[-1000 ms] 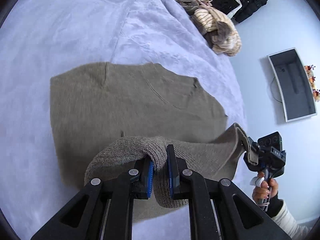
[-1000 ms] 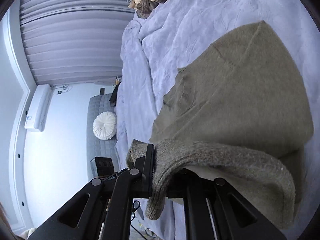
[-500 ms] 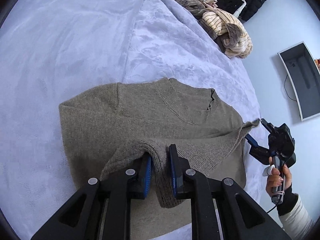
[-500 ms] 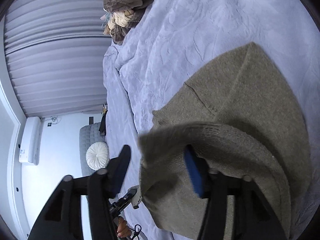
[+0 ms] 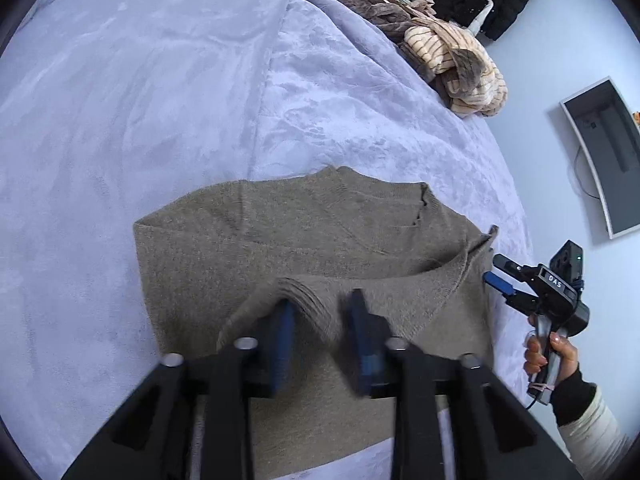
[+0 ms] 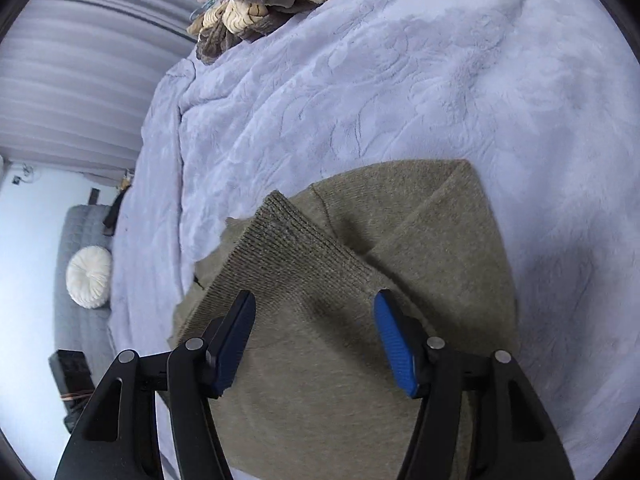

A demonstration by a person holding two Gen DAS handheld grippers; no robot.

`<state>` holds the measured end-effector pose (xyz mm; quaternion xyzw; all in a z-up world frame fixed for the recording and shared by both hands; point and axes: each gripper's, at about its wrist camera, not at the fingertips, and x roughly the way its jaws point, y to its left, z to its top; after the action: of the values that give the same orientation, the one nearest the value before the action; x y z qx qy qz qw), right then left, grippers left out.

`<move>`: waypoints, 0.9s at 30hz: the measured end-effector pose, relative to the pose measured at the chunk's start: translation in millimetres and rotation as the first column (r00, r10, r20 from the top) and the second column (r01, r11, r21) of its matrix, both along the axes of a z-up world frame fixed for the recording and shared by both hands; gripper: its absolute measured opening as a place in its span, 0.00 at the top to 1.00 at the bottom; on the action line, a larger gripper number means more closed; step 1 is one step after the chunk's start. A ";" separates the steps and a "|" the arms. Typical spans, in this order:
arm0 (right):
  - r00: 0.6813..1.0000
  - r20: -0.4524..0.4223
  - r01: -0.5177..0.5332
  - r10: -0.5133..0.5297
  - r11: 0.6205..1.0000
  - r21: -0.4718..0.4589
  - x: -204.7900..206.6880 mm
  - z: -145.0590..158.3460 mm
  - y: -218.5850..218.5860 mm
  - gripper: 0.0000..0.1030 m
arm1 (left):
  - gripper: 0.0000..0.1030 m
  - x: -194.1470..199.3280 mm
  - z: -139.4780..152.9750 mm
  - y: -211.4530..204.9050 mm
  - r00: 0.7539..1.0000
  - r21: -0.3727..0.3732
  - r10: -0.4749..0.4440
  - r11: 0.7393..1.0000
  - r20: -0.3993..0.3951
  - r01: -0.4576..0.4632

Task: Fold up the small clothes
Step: 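Fold the hem up over the chest toward the collar with both tools, then release the hem with both tools and pull back from the sweater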

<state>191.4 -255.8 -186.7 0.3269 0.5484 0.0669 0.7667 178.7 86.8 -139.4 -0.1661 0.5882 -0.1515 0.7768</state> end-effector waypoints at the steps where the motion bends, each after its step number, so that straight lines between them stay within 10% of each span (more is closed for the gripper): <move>1: 1.000 -0.008 -0.014 0.014 1.000 -0.027 3.1 -1.2 1.6 0.36 | 0.18 -2.7 2.0 0.6 0.999 0.051 0.021 0.998 0.024 -0.022; 5: 0.999 -0.017 -0.048 0.046 0.992 -0.117 13.1 -2.4 4.8 0.36 | 0.13 -5.6 8.7 6.3 0.995 0.121 0.043 0.991 0.091 -0.054; 13: 0.987 -0.050 -0.162 0.154 0.950 -0.266 32.4 -9.2 26.2 0.39 | 0.15 12.8 -45.1 -7.1 0.999 0.133 0.045 0.990 -0.024 -0.041; 15: 0.978 -0.084 -0.207 0.191 0.927 -0.311 34.9 -11.1 33.6 0.90 | 0.25 15.9 -49.5 -14.5 0.998 0.142 0.063 0.988 -0.016 -0.060; 21: 0.938 0.037 -0.285 0.344 0.829 -0.481 29.7 31.0 57.6 0.90 | 0.26 27.6 -45.8 -36.0 0.994 0.297 0.019 0.953 0.107 -0.050; 27: 0.959 -0.053 -0.266 0.278 0.826 -0.497 44.6 -13.3 48.9 0.87 | 0.60 33.5 -81.6 -15.0 0.995 0.359 0.056 0.930 0.081 -0.082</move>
<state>236.0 -206.9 -200.0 0.0351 0.5794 0.0347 0.8136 212.2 71.8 -221.0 -0.0353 0.5725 -0.0188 0.8189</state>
